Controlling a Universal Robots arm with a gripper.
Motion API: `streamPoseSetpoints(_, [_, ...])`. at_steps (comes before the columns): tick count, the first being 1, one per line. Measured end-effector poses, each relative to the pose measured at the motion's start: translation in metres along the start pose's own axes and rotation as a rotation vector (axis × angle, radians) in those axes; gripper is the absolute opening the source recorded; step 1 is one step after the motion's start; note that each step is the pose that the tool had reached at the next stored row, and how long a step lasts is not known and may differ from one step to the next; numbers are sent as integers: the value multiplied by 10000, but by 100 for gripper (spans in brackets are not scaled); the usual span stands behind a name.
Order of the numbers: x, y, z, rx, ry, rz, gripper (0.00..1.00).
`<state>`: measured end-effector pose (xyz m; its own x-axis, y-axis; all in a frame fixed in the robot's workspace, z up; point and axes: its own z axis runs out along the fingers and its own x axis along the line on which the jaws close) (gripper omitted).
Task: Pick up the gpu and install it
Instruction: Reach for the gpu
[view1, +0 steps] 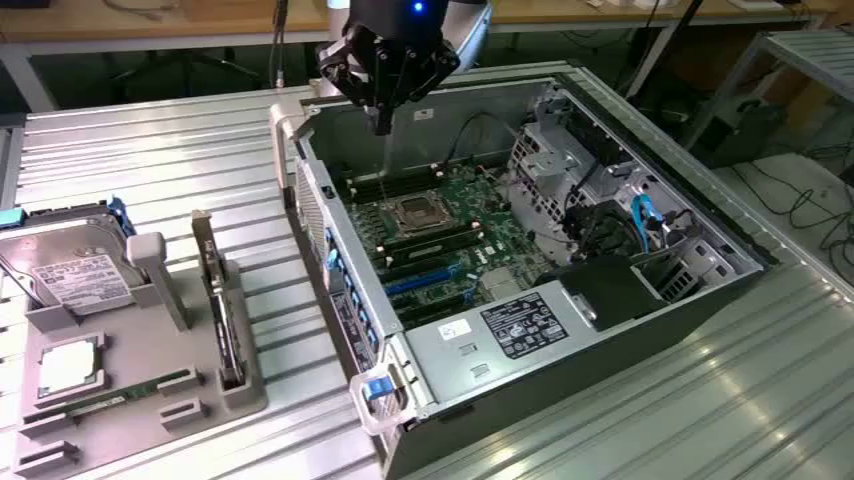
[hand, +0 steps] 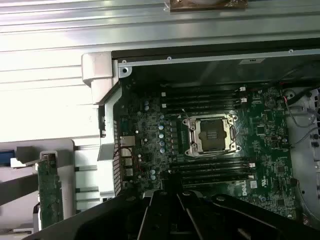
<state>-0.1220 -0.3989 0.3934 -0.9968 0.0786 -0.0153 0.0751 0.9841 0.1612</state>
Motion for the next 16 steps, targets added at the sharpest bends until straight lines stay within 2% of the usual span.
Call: streamPoseSetpoints(16, [96,-7,-3,-1,0,0,11])
